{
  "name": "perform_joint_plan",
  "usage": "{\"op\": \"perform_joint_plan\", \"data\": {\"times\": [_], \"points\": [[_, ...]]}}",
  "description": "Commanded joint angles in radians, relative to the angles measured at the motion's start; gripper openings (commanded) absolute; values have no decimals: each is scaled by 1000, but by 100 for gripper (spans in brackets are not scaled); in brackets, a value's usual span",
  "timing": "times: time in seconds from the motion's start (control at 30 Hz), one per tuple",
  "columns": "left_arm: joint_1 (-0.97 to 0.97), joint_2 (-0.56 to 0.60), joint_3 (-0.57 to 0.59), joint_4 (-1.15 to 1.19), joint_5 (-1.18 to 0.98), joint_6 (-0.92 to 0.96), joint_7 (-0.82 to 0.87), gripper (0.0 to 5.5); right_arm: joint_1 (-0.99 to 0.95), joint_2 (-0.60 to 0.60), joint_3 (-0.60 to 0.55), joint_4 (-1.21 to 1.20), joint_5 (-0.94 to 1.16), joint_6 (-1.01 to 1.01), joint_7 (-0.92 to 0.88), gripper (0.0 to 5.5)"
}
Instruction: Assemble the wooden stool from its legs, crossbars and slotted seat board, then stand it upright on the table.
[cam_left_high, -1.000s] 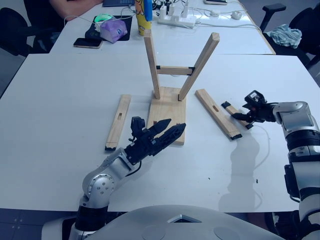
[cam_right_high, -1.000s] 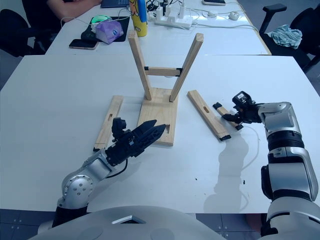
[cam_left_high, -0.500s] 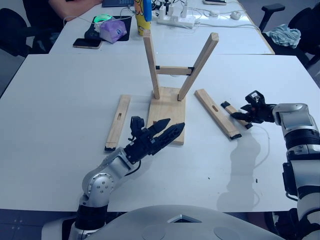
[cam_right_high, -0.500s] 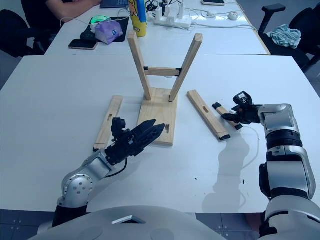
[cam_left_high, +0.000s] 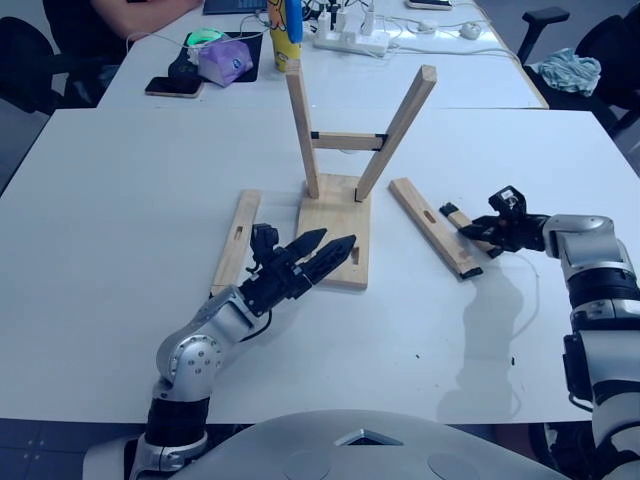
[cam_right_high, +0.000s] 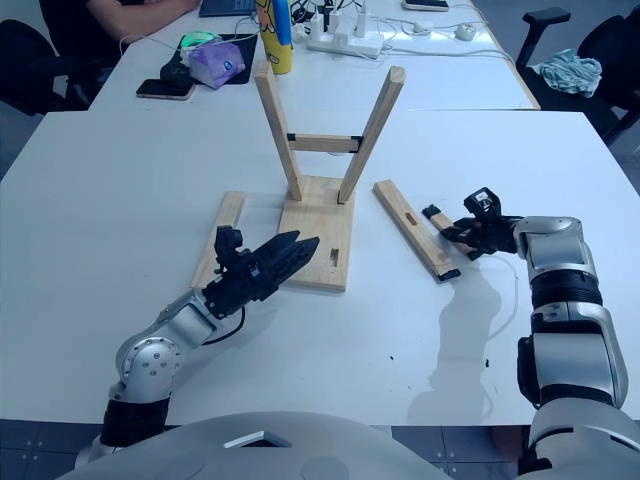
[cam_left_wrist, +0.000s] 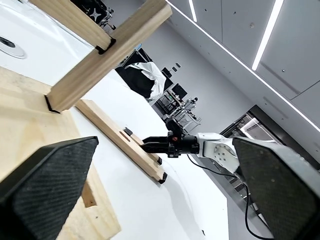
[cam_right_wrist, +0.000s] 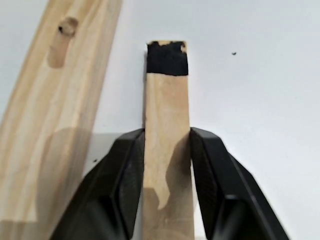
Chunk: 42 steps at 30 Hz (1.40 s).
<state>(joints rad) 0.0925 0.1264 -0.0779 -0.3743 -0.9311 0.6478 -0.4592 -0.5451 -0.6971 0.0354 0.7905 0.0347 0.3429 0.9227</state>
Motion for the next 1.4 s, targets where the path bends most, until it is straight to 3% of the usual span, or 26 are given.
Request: {"op": "perform_joint_plan", "data": {"times": [0.03, 0.2, 0.4, 0.57, 0.8, 1.0, 1.17, 1.4], "points": [[-41, 17, 19, 20, 10, 7, -6, 496, 64, 103, -89, -120, 82, -33, -102, 133], [-53, 39, 32, 25, 10, 22, -14, 496, 63, 181, -216, -373, 191, -183, -207, 133], [-61, 48, 41, 21, -3, 39, -17, 496, 73, 194, -239, -597, 218, -223, -275, 133], [-54, 45, 47, 9, -11, 49, -14, 496, 235, 134, -249, -638, 197, -192, -266, 133], [-39, 20, 69, -3, -34, 48, 12, 496, 474, 148, -272, -834, 326, -172, -163, 133], [-51, -34, 123, 31, -108, 60, 76, 496, 611, 224, -194, -1000, 352, -171, -183, 133], [-59, -60, 94, 25, -126, 87, 98, 496, 666, 290, -66, -1068, 306, -170, -222, 133], [-48, -80, 83, 41, -87, 65, 130, 496, 695, 303, 2, -1106, 281, -167, -239, 133]]}}
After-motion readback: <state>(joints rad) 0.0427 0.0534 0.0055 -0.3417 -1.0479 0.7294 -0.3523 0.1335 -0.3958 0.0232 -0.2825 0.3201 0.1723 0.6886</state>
